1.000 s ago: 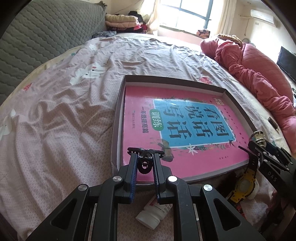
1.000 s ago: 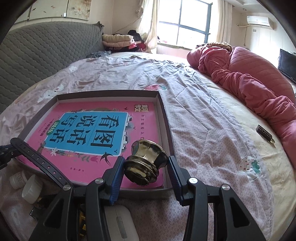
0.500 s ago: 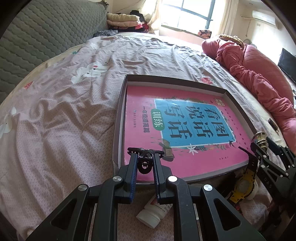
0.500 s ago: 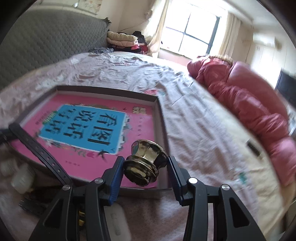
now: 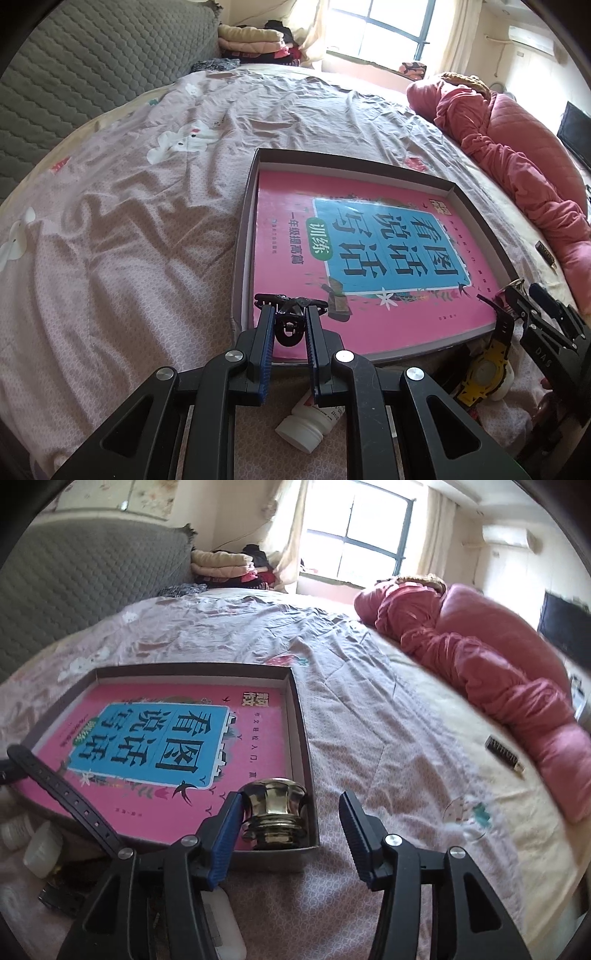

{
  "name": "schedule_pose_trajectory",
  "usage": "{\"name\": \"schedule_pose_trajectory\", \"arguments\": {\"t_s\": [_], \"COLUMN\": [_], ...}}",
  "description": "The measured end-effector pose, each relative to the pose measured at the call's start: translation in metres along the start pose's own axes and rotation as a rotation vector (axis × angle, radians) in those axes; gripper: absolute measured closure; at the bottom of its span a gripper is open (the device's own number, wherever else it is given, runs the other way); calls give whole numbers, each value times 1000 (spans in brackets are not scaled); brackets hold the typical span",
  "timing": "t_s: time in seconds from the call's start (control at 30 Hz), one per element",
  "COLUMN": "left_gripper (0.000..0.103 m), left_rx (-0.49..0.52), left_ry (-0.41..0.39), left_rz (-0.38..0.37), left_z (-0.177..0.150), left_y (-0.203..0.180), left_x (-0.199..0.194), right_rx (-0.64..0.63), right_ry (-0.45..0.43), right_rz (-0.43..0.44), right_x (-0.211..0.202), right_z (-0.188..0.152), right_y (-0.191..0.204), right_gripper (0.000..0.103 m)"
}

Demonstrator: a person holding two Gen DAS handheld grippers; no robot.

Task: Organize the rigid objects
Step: 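Lower the black clip into the box and open the left tool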

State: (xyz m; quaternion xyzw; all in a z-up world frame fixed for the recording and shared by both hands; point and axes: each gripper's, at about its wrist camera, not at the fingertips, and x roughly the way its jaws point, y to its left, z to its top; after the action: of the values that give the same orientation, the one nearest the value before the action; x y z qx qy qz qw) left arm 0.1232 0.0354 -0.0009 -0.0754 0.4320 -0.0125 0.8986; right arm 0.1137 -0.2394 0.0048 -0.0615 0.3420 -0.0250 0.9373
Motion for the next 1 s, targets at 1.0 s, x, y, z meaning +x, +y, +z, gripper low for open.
{"name": "schedule_pose_trajectory", "arguments": {"t_s": [1.0], "left_gripper": [53], "left_rx": [-9], "left_ry": [-54], "left_rz": [-59], "left_z": [-7], "left_y": [2], "left_x": [-22], "right_rx": [136], "right_ry": [17], "right_rz": [73], "right_x": [4], "right_z": [-4], "right_y": [-21], "right_gripper": [41]}}
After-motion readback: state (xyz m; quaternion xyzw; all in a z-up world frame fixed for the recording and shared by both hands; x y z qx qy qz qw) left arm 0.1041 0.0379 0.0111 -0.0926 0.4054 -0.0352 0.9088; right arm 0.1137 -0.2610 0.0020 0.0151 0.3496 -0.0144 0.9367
